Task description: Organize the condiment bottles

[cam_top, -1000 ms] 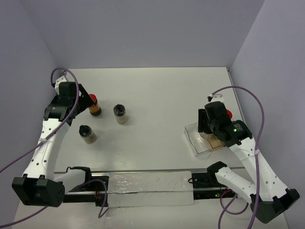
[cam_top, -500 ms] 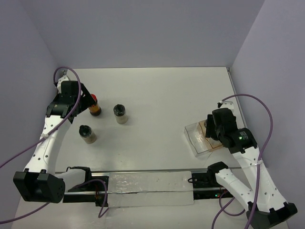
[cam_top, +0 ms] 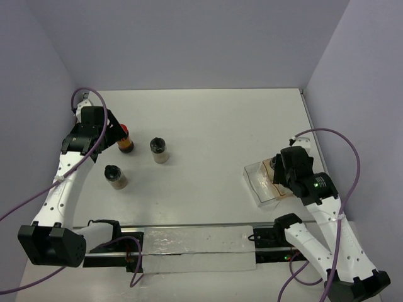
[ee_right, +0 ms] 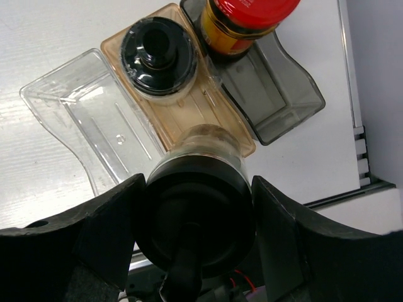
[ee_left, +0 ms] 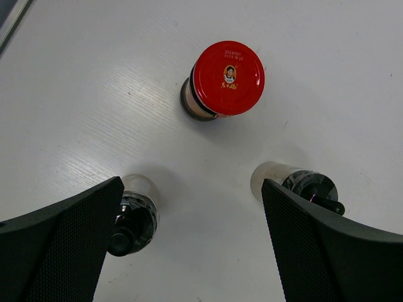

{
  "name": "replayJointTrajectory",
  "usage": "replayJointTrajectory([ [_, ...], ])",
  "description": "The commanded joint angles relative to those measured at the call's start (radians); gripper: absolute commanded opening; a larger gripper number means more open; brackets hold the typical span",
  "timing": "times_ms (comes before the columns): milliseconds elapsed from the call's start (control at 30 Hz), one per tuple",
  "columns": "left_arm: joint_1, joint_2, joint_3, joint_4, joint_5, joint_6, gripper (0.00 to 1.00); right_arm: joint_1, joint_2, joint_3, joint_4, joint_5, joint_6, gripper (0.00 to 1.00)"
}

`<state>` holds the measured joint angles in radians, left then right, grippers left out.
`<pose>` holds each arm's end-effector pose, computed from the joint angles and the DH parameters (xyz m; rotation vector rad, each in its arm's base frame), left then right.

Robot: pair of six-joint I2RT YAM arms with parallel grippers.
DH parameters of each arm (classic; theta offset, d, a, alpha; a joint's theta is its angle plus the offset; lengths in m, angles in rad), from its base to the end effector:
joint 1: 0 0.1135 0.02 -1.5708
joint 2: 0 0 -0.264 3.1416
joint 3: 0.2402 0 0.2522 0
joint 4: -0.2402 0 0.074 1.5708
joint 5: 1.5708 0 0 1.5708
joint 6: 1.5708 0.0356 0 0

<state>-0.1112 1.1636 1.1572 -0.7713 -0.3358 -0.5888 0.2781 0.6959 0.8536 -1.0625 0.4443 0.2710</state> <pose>0.2373 -0.0147 0.3388 -0.6994 2.1860 0.0358 0.1152 0.0170 0.2970 0.1770 2.3733 -0.2934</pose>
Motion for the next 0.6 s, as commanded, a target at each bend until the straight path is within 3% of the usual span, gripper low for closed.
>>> replayJointTrajectory([
  [0, 0.007, 0.012, 0.031, 0.041, 0.010, 0.017, 0.99, -0.009, 0.010, -0.012, 0.080, 0.054, -0.001, 0.37],
  [567, 0.007, 0.016, 0.030, 0.038, -0.003, 0.010, 1.00, -0.039, 0.019, -0.140, 0.209, 0.019, -0.001, 0.39],
])
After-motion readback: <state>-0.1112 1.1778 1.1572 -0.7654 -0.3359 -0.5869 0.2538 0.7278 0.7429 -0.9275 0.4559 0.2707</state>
